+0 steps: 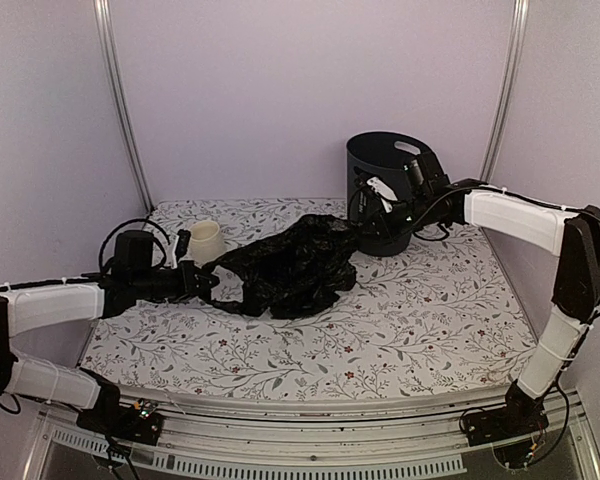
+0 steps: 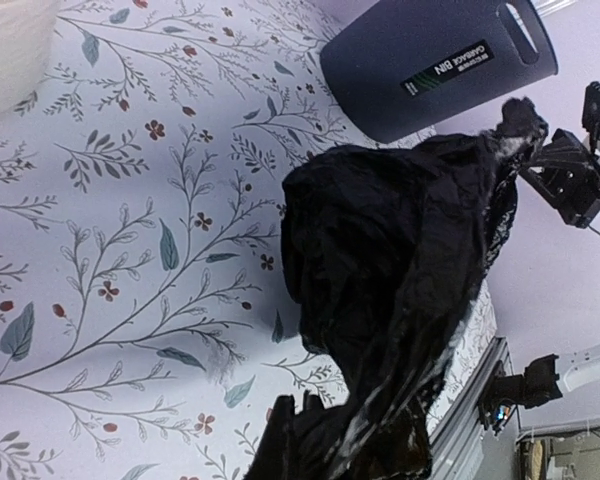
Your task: Put the trash bags into the trash bin
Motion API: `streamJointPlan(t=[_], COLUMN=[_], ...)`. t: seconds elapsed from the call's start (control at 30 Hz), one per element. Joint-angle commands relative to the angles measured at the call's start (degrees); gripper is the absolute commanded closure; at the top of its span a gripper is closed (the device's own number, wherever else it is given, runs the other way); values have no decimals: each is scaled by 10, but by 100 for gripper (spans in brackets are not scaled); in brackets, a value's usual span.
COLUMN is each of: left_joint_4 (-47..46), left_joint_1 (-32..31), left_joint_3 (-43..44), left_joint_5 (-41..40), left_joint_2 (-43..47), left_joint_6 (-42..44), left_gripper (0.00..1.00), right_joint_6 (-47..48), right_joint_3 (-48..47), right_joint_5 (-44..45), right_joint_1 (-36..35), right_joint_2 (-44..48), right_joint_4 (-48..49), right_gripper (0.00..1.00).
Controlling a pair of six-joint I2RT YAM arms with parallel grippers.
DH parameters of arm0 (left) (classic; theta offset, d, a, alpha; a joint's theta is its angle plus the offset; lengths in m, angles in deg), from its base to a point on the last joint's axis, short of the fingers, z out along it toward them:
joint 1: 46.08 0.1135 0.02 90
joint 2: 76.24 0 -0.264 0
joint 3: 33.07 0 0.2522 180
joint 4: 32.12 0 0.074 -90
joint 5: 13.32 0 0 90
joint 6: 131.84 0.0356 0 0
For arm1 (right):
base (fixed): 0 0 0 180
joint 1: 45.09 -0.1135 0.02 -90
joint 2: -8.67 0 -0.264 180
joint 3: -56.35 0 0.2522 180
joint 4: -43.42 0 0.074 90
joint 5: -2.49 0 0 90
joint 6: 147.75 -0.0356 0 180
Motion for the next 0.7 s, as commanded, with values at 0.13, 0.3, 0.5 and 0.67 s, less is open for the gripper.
streamJointPlan(t=[0.13,0.3,0.5,0.67], left_joint_4=[58,70,213,273], left_joint_1=[10,8,3,-74], left_joint_3=[62,112,435,680], left_joint_5=[-65,-70,-79,-146], left_joint_2=[8,-39,-113,-83], left_joint_6=[35,11,53,171], left_gripper=[100,100,100,100], right_joint_6=[34,35,7,83], right_joint_3=[-31,-66,-326,-491], right_joint_5=[145,52,-16,-41], right_joint_1=[-2,-2,-6,-21], right_joint_2=[27,27,-40,-8], right_joint_4=[-91,-89,-103,-102], right_gripper=[98,98,98,98])
